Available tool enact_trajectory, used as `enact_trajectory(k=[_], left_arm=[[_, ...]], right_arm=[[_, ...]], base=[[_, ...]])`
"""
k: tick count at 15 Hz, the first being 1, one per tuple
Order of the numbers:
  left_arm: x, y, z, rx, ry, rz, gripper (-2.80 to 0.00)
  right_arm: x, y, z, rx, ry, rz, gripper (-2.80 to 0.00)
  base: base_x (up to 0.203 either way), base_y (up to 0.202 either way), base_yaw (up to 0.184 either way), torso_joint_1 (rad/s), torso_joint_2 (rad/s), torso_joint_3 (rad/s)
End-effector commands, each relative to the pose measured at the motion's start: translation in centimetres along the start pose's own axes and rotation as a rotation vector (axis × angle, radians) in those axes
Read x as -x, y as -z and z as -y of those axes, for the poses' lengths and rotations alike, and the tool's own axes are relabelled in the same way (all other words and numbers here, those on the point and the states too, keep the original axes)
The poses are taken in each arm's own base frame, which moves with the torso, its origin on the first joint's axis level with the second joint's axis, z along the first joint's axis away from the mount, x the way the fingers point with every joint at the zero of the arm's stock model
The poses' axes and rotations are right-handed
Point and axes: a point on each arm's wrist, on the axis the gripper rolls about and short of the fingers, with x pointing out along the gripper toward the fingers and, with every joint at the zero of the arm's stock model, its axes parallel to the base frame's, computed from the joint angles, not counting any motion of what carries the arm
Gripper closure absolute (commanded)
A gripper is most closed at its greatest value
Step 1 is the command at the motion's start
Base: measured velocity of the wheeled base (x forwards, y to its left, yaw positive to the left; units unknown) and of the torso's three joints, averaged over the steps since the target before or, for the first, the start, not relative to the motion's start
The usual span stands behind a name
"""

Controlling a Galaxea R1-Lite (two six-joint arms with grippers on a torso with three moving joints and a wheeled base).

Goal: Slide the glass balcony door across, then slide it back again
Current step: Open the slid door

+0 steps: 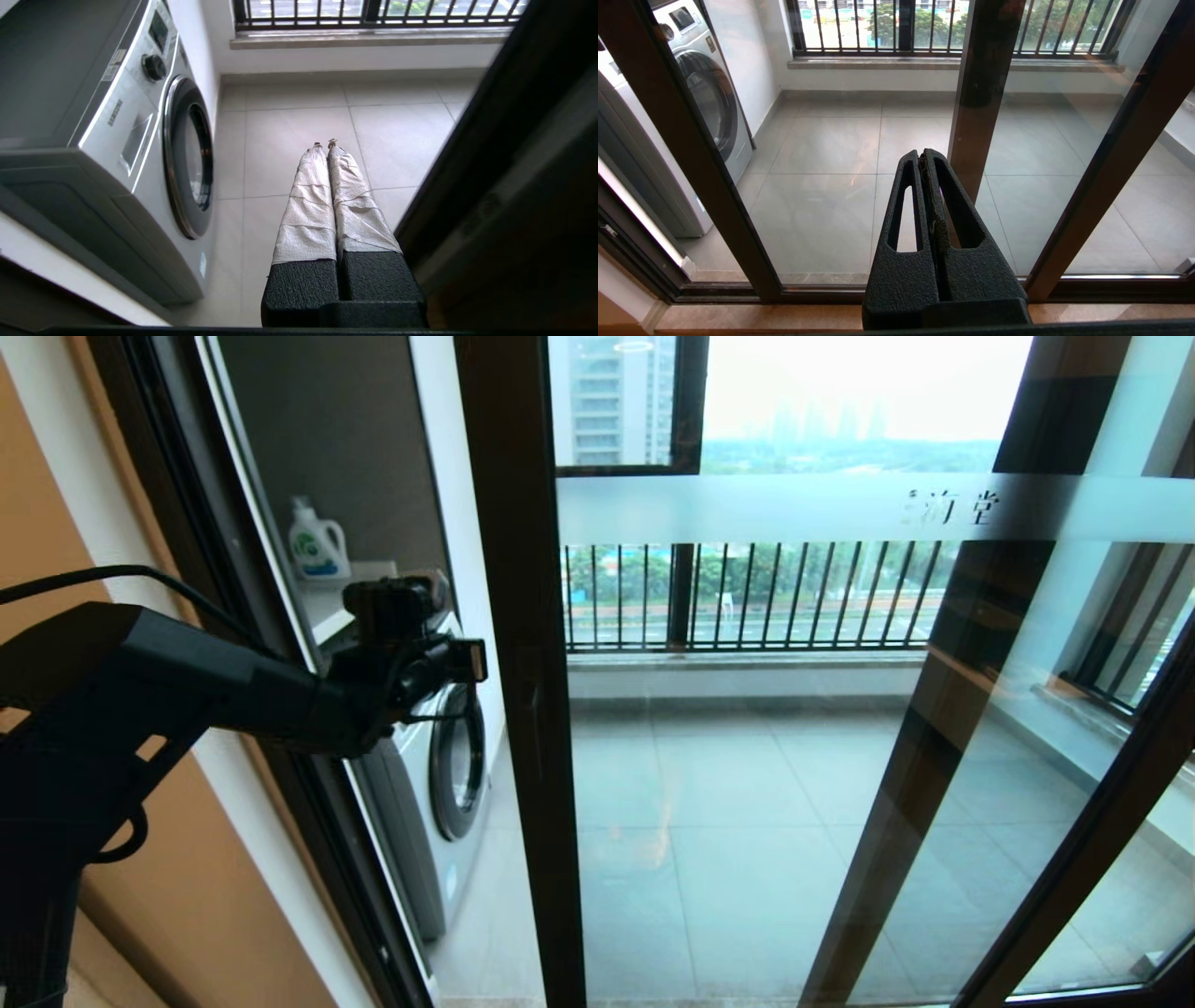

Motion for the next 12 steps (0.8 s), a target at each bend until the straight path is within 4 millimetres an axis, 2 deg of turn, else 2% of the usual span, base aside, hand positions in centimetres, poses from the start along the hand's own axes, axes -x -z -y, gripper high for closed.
enact_trajectory(k=[1, 3, 8, 12], left_arm=[[-0.2, -0.7, 1.4, -0.003, 0.016, 0.022, 0.00], [-0.4, -1.3, 2.0, -0.006, 0.026, 0.019, 0.00], [0.3, -1.5, 5.8, -0.019, 0.088, 0.016, 0.00], [1.3, -2.9, 8.7, -0.025, 0.142, 0.025, 0.00]], right_arm=[[0.0, 0.0, 0.0, 0.001, -0.001, -0.001, 0.00], [0.0, 0.0, 0.0, 0.001, -0.001, -0.001, 0.00], [0.0, 0.0, 0.0, 0.001, -0.001, -0.001, 0.00], [0.0, 0.0, 0.0, 0.002, -0.001, -0.001, 0.00]], base=[[0.000, 0.000, 0.000, 0.000, 0.00, 0.000], [0.000, 0.000, 0.000, 0.000, 0.00, 0.000], [0.000, 0.000, 0.000, 0.000, 0.00, 0.000], [0.000, 0.000, 0.000, 0.000, 0.00, 0.000]])
